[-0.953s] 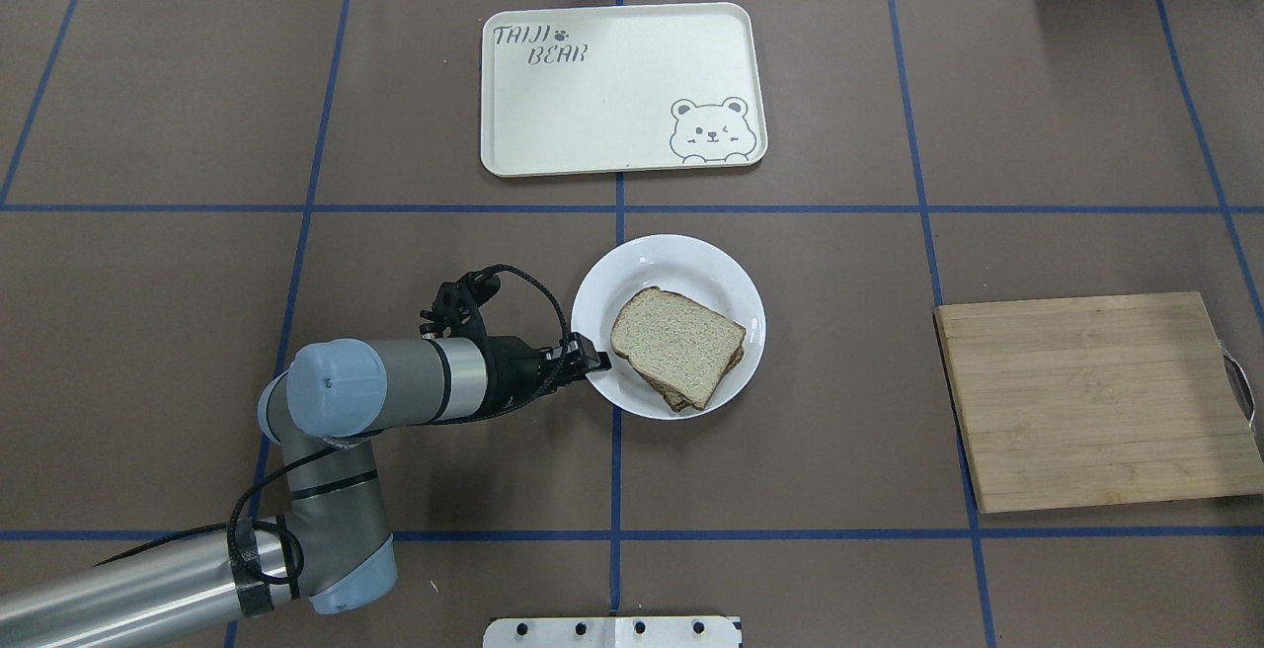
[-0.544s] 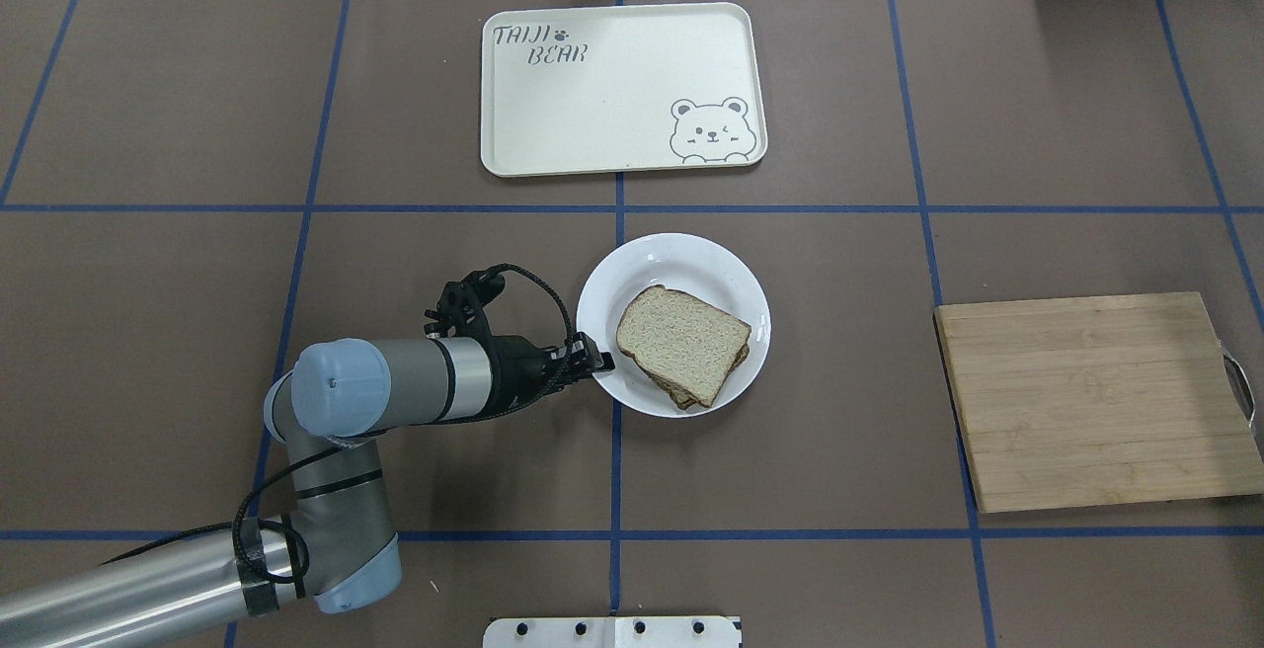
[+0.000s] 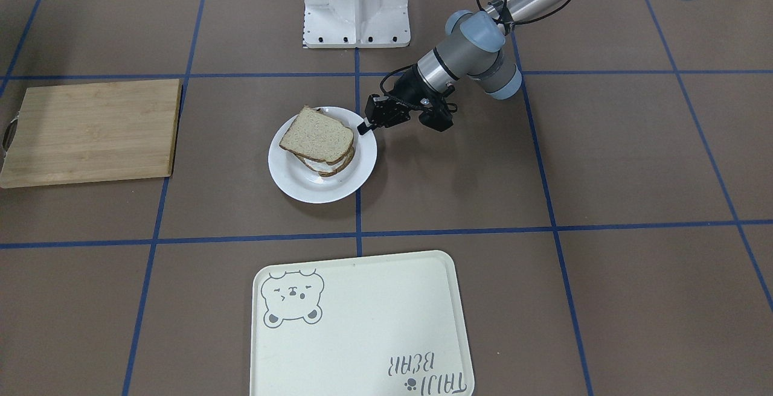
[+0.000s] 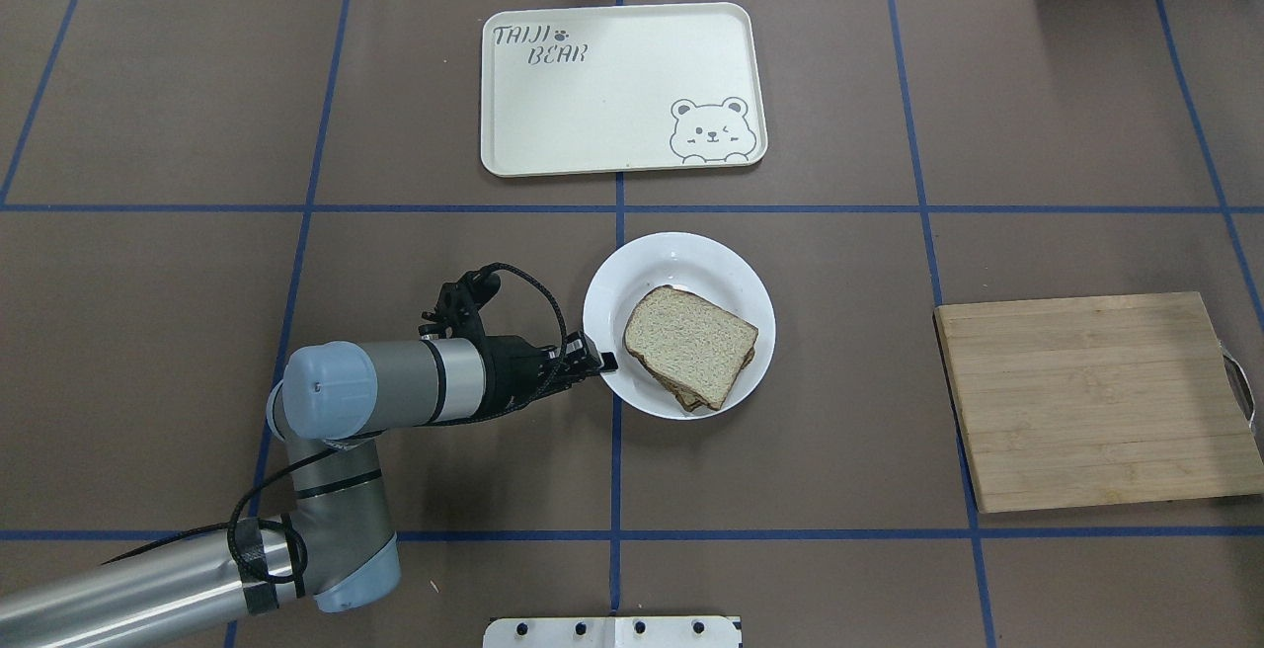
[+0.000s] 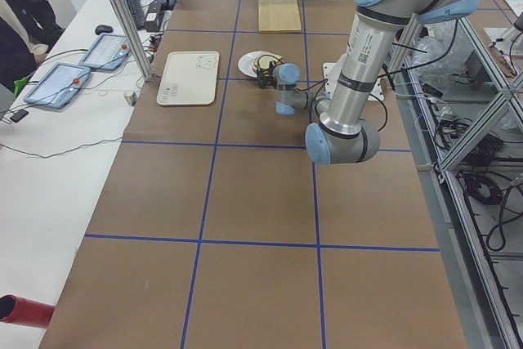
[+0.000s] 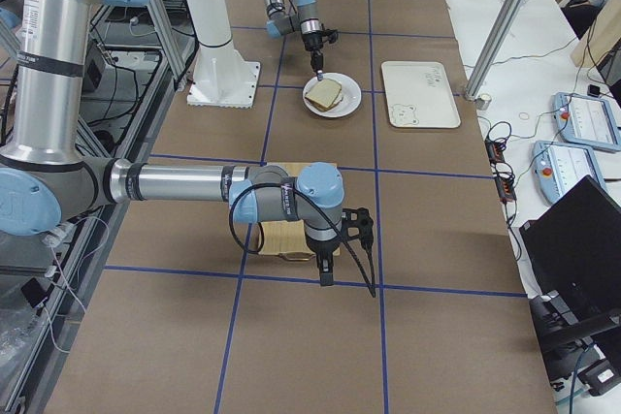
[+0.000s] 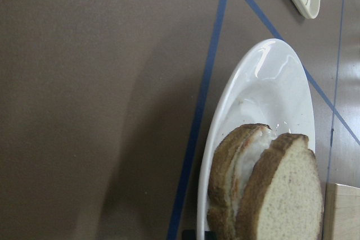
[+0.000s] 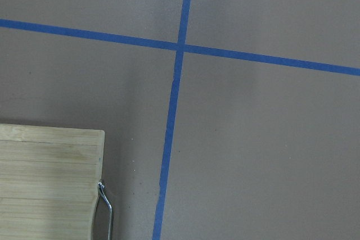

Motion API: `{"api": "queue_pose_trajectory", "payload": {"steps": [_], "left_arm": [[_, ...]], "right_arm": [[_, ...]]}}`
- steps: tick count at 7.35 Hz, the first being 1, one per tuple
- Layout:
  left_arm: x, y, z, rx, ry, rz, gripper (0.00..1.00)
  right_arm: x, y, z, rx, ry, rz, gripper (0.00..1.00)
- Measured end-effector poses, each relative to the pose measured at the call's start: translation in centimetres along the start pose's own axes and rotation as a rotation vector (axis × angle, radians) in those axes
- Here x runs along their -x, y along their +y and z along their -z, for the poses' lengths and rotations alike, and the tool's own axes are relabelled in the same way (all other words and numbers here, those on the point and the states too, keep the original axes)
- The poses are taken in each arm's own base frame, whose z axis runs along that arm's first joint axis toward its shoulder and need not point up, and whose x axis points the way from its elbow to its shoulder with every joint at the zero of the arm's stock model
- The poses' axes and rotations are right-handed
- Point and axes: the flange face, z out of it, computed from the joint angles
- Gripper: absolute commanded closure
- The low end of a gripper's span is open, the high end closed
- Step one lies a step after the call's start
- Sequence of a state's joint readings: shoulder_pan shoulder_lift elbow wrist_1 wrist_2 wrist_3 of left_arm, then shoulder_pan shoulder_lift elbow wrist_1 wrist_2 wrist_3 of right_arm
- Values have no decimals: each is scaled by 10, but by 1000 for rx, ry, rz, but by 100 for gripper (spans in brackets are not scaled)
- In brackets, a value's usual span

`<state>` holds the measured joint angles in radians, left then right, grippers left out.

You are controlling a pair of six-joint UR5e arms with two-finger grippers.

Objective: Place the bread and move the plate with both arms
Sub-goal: 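Slide the plate with the left gripper onto the bear tray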

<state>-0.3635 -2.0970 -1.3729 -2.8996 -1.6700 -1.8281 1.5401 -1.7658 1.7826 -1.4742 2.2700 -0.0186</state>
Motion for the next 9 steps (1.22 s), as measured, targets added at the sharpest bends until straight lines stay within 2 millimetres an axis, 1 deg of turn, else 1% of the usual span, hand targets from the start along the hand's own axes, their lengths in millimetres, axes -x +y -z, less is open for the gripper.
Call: {"api": "queue_pose_trajectory", "payload": {"steps": [4, 6, 7, 8, 9], "left_arm": [[-14, 1, 11, 20, 99, 90, 100], [-33, -10, 15, -52, 188, 146, 100], [-42, -23, 20, -100, 229, 171, 100], [-49, -47, 27, -147, 251, 202, 100], [-57, -78, 31, -200, 255, 238, 100]], "right_arm": [[0, -1, 0, 0, 1, 0, 0], [-1, -1, -1, 2, 1, -2, 0], [-1, -1, -1, 2, 2, -1, 0], [-1, -2, -1, 1, 2, -1, 0], [-1, -2, -1, 1, 3, -1, 0]]}}
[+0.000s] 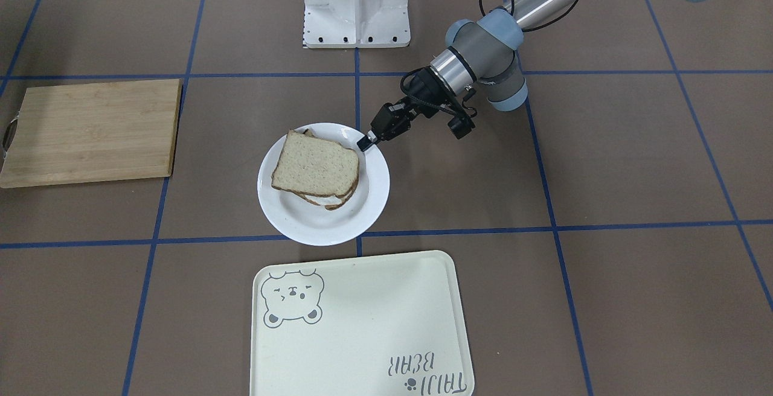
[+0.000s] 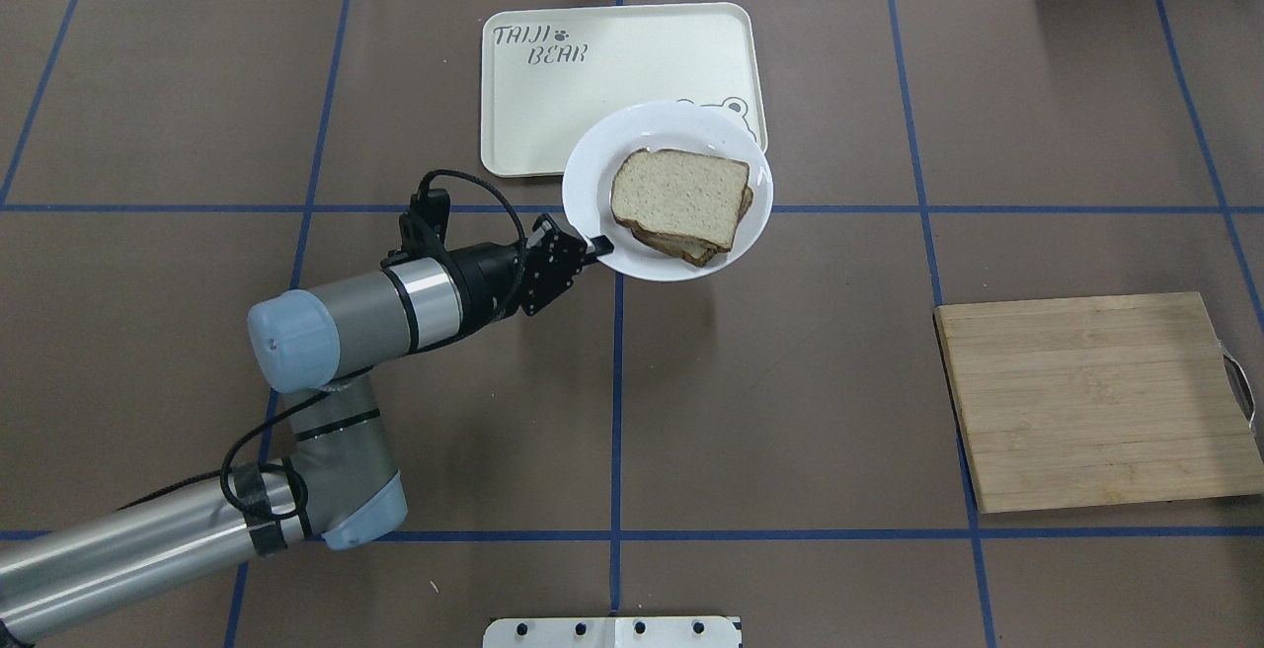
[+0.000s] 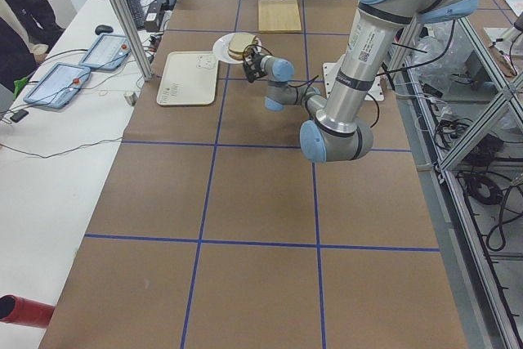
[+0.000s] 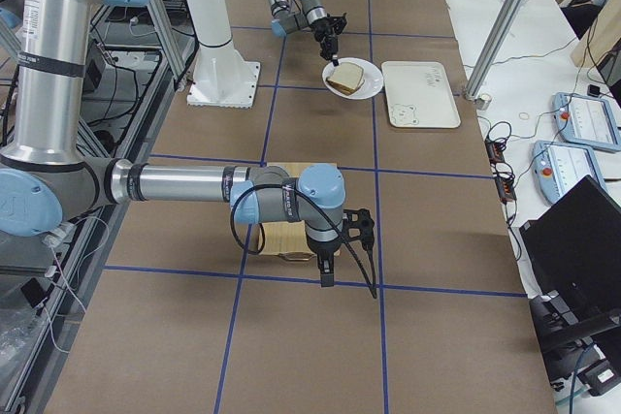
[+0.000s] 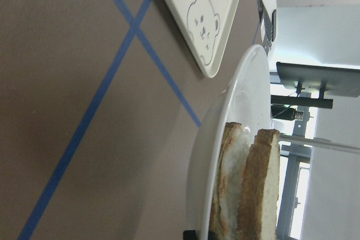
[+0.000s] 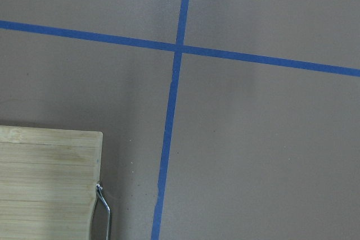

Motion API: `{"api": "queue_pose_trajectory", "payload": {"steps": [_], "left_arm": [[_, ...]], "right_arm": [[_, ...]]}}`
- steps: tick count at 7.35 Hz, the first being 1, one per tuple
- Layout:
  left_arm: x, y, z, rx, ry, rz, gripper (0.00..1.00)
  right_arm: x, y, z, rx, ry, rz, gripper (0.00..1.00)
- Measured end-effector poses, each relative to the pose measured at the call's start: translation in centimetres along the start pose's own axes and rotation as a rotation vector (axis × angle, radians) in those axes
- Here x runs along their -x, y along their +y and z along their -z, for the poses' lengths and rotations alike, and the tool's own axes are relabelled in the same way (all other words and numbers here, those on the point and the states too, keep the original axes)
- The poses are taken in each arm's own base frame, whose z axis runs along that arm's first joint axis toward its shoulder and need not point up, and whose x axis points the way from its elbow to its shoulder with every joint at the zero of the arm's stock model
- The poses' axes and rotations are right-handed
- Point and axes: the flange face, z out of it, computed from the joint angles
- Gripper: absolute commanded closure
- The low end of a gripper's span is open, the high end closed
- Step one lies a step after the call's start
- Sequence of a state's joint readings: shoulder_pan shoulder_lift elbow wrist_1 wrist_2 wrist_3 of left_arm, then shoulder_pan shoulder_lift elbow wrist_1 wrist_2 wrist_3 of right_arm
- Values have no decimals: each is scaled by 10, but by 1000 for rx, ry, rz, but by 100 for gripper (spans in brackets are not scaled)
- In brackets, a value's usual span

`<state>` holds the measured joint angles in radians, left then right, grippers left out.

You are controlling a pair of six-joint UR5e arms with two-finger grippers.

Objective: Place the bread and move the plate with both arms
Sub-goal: 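Slide the plate with the left gripper onto the bear tray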

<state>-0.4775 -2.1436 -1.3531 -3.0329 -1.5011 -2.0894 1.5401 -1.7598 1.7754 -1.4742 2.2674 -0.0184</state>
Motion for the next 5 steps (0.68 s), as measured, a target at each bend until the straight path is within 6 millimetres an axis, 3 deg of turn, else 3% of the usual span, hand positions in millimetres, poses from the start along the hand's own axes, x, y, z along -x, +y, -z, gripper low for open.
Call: {"api": "queue_pose_trajectory", "payload": {"steps": [3, 5], "left_arm": [[-50, -71, -55, -179, -47, 42, 100], [-55, -102, -97, -296, -99, 45, 100]], "right_arm": [[0, -1, 0, -1, 1, 1, 0], [0, -2, 1, -1, 2, 0, 0]]}}
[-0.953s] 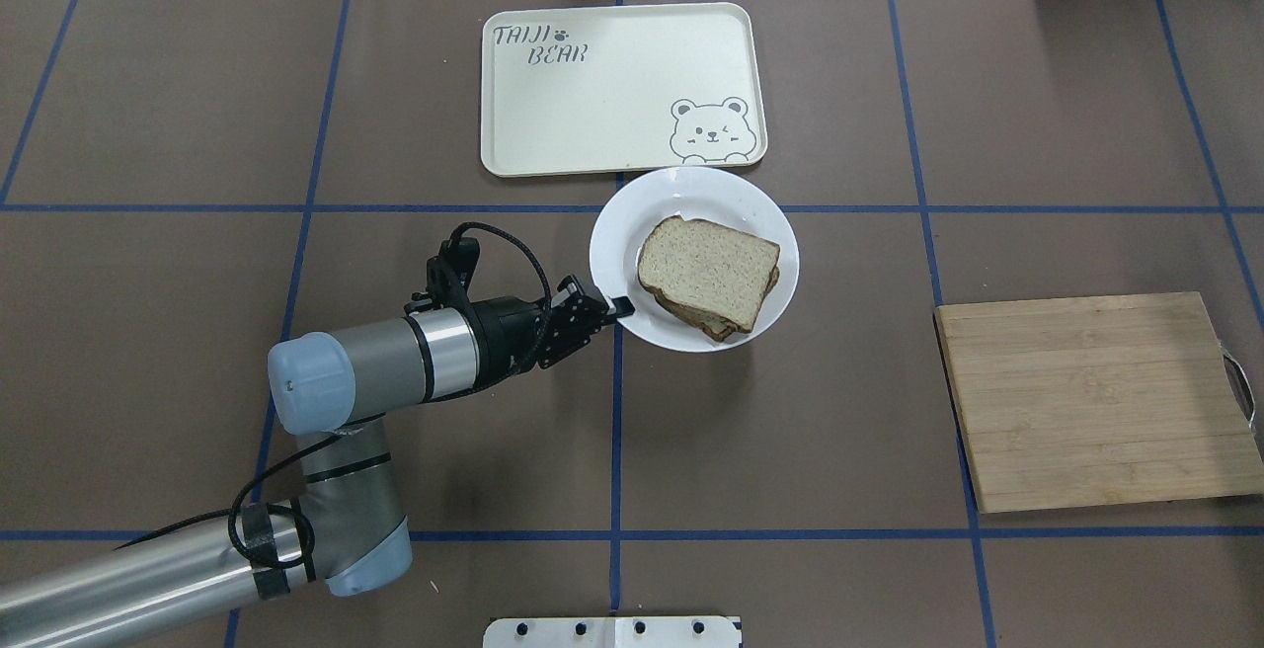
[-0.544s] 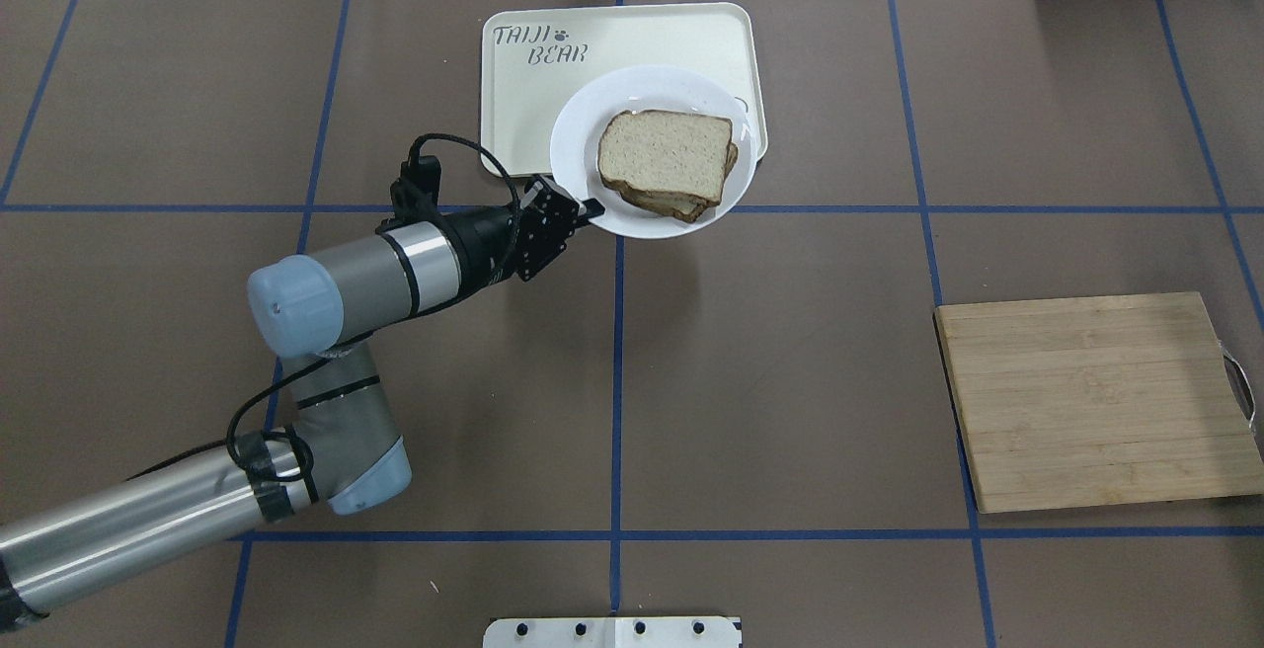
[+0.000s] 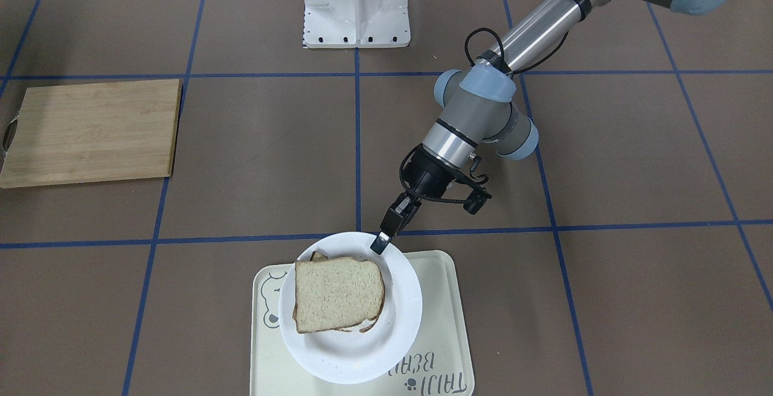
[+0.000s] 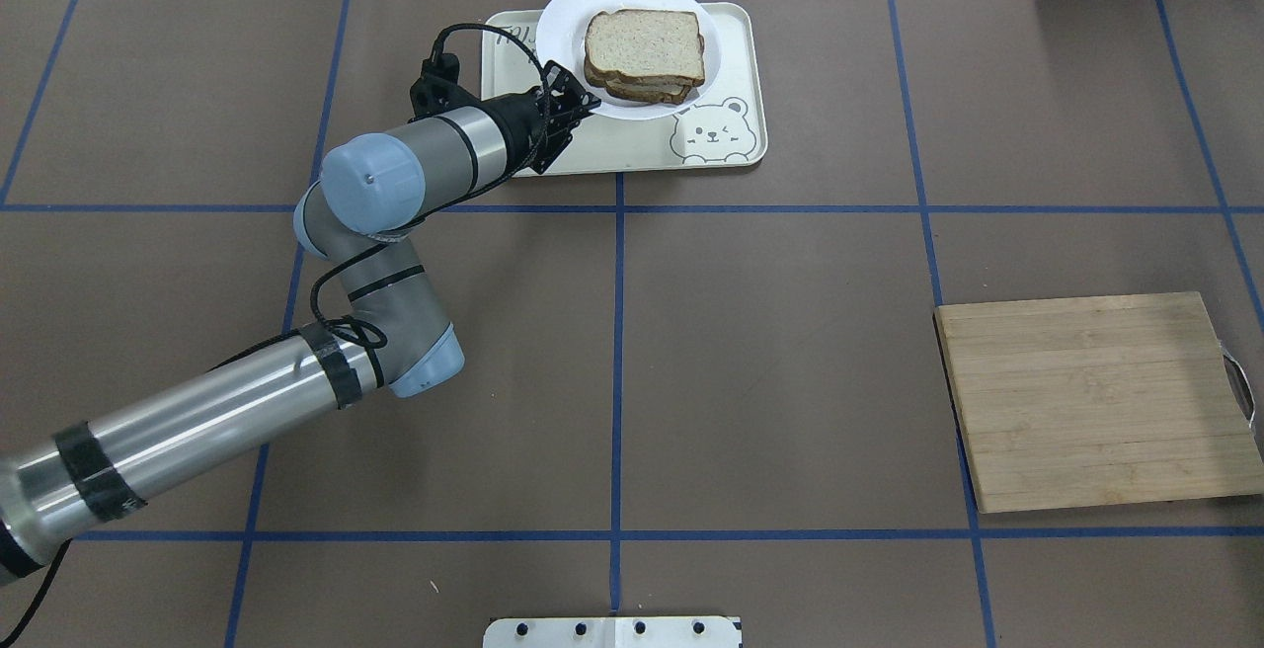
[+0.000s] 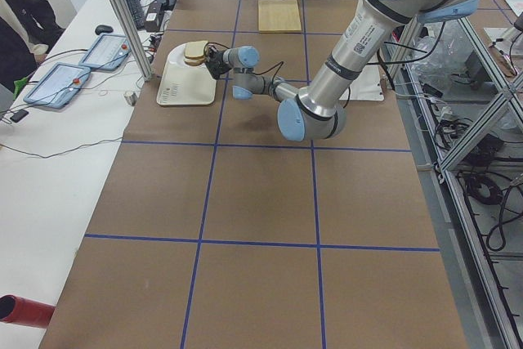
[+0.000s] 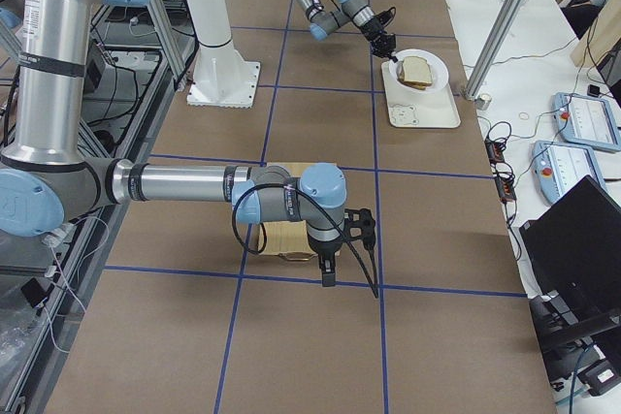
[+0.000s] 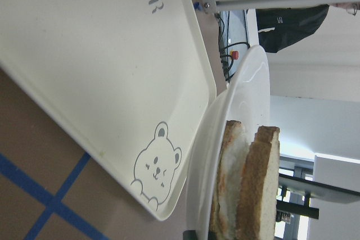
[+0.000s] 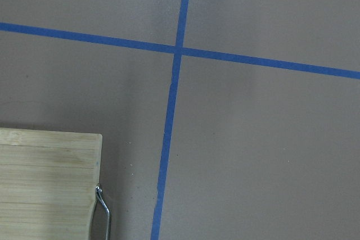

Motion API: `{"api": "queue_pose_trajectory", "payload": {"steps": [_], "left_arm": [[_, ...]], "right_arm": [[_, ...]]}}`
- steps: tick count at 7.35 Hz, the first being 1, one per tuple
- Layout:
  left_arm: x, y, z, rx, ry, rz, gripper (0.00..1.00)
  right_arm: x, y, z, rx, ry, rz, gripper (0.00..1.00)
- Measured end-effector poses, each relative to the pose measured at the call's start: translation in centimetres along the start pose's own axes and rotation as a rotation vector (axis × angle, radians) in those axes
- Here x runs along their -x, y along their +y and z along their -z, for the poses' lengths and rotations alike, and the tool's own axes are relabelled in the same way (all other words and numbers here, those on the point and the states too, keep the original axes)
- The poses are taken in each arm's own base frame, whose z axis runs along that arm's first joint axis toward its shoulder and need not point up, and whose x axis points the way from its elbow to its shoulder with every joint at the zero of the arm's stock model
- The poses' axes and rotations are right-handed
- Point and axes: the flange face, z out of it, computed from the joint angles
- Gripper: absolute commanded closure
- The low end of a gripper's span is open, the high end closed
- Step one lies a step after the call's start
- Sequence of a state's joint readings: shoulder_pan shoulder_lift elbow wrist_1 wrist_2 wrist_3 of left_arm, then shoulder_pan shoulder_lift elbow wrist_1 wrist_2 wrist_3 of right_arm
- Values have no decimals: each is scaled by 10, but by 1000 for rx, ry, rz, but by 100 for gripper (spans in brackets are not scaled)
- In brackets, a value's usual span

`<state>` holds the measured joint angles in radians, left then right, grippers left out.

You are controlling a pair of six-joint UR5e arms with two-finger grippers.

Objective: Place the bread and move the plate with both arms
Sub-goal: 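Slide the plate with the left gripper onto the bear tray, then push the plate farther onto the tray with the left gripper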

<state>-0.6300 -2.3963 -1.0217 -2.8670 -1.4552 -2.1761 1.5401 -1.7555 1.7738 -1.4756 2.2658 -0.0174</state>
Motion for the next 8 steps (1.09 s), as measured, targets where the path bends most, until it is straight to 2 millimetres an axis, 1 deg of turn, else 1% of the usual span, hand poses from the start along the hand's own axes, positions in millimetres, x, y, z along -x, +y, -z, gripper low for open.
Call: {"api": "queue_pose_trajectory", "payload": {"steps": [1, 2, 3, 4, 5, 6, 8], "left_arm": [[3, -5, -19, -46, -22, -4, 100], [7, -8, -33, -80, -39, -9, 100], [10, -9, -41, -101, -50, -13, 90], [12, -8, -45, -112, -59, -20, 50], [15, -1, -47, -109, -64, -28, 25], [19, 11, -47, -94, -69, -39, 3], [24, 36, -39, -62, -74, -71, 2]], "right_arm": [[0, 0, 0, -1, 0, 0, 0], [0, 0, 0, -1, 0, 0, 0], [0, 0, 0, 0, 0, 0, 0], [0, 0, 0, 0, -1, 0, 0], [0, 0, 0, 0, -1, 1, 0], [0, 1, 0, 0, -1, 1, 0], [0, 1, 0, 0, -1, 1, 0]]}}
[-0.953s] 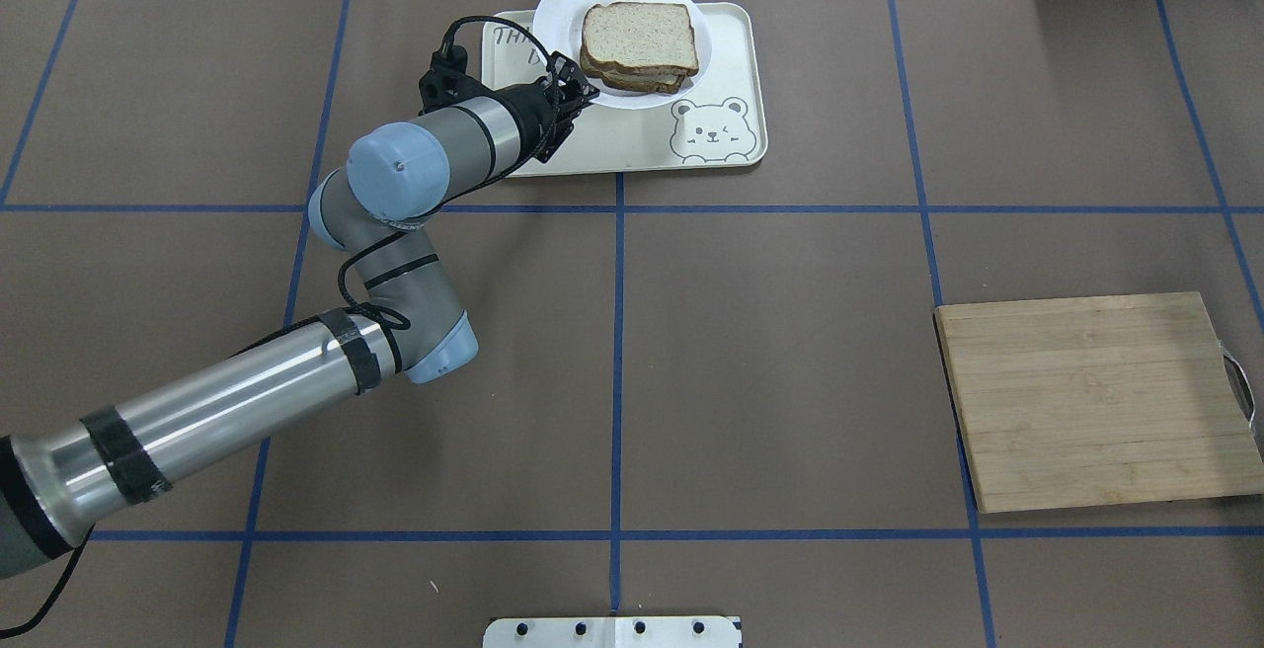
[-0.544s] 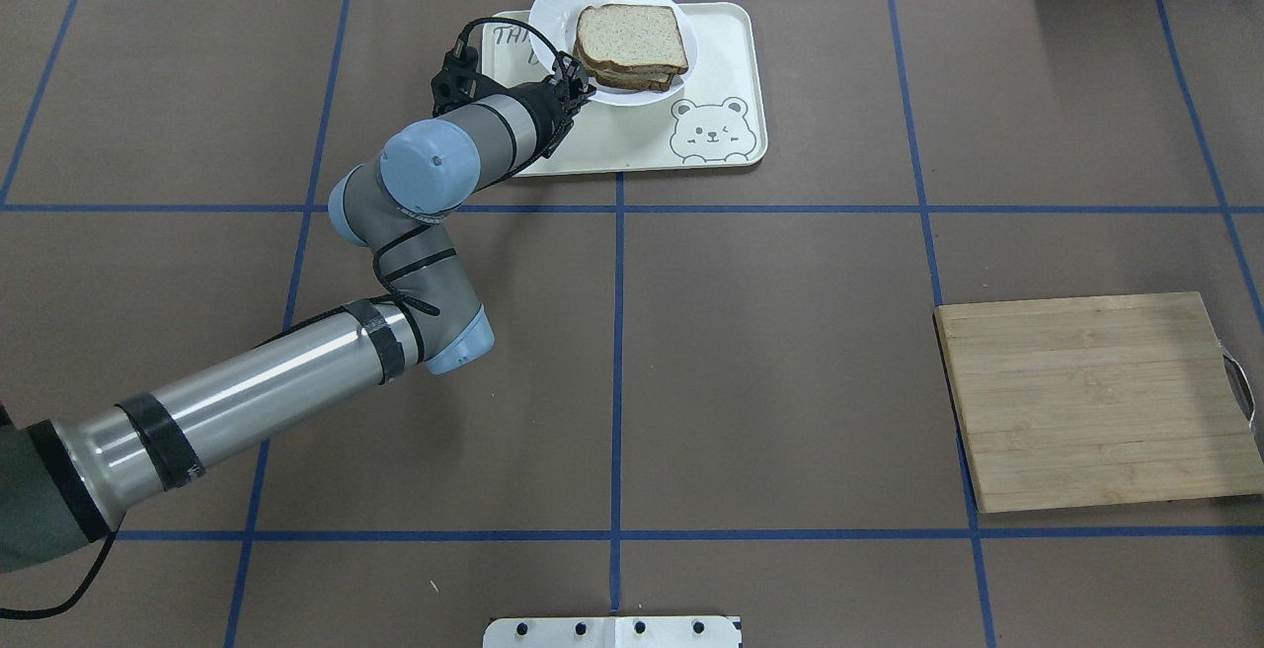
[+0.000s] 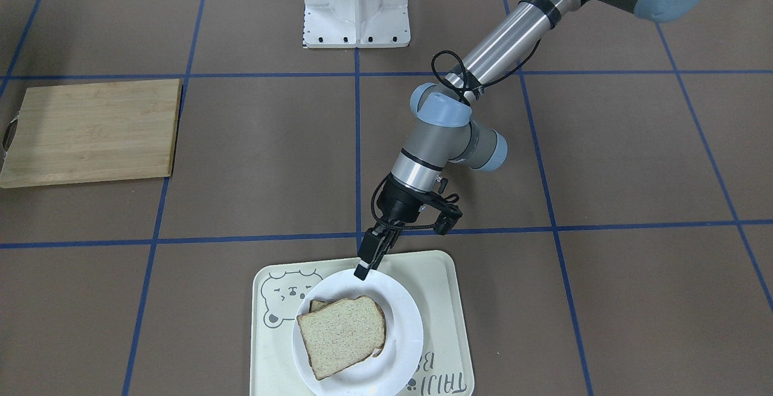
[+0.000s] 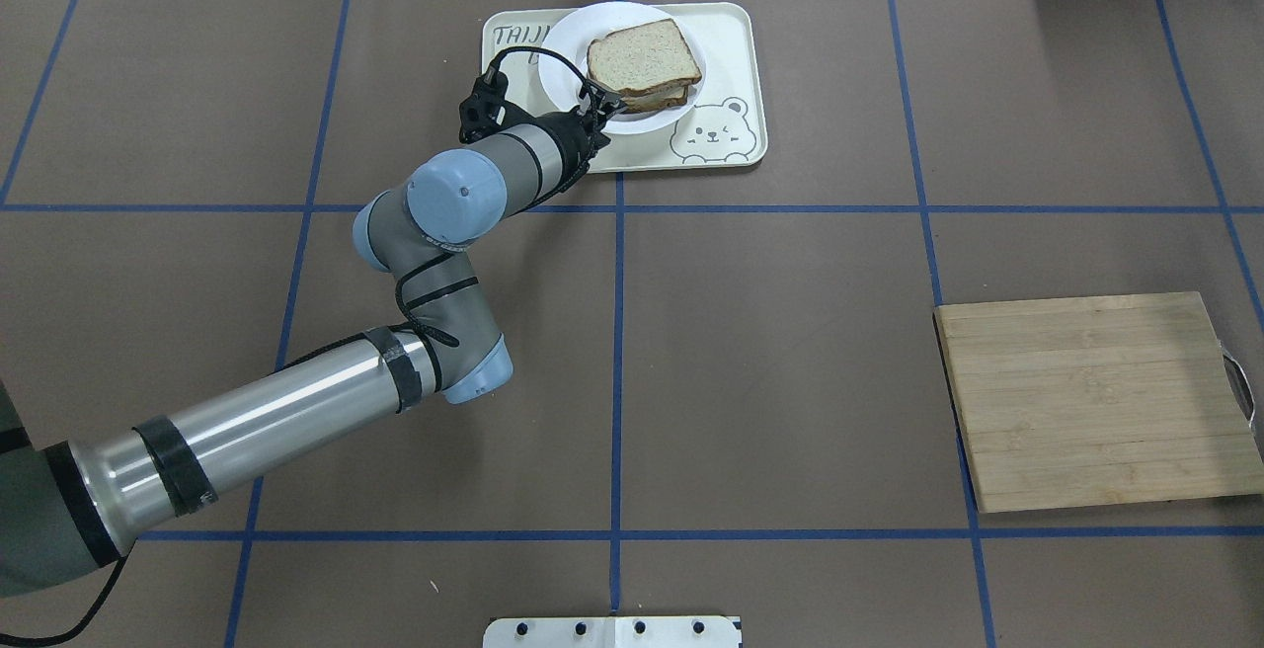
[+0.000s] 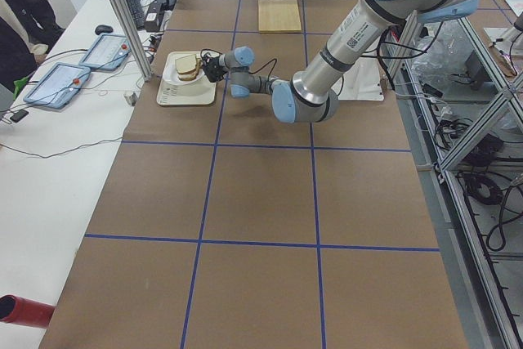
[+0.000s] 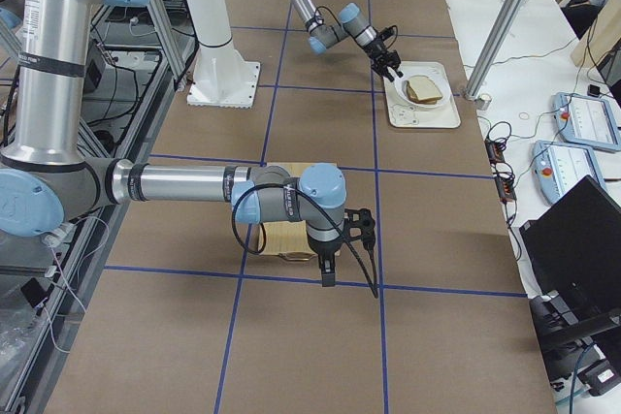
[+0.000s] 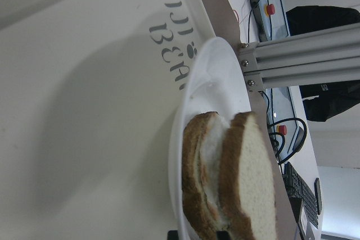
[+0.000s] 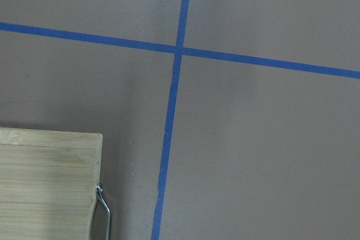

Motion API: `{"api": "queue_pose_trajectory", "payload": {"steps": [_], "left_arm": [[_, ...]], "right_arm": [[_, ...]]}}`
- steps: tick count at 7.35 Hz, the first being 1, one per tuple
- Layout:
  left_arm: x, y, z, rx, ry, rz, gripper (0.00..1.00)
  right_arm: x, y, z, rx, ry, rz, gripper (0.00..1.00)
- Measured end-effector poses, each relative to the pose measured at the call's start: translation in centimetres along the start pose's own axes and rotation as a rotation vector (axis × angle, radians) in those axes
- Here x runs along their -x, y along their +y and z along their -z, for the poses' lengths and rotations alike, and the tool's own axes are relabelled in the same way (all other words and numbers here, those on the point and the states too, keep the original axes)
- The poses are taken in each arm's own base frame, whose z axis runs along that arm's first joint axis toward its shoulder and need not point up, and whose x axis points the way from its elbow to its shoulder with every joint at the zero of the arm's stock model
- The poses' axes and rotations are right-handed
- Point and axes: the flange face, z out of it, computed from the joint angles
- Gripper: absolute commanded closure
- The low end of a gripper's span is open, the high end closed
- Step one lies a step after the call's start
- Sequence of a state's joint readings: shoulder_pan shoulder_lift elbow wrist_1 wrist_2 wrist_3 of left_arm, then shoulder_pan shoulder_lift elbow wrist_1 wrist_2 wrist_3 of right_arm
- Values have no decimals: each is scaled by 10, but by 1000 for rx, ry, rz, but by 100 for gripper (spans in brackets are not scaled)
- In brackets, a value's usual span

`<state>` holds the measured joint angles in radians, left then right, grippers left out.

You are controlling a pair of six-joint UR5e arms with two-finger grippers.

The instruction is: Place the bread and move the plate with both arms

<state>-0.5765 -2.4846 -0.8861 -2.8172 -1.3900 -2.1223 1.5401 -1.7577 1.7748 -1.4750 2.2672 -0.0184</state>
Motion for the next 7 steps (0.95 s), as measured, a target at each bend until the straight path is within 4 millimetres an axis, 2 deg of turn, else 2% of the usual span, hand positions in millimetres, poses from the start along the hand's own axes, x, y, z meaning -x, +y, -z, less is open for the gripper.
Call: {"api": "queue_pose_trajectory", "payload": {"steps": [2, 4, 6, 7], "left_arm": [[4, -3, 34, 29, 17, -79, 2], [-7, -1, 66, 85, -36, -183, 2], [-20, 3, 105, 131, -154, -484, 2], [-26, -5, 130, 145, -223, -655, 2]], "right_arm": [[0, 0, 0, 0, 0, -1, 0], [0, -1, 0, 0, 0, -1, 0], [0, -1, 0, 0, 0, -1, 0], [0, -1, 0, 0, 0, -1, 0]]}}
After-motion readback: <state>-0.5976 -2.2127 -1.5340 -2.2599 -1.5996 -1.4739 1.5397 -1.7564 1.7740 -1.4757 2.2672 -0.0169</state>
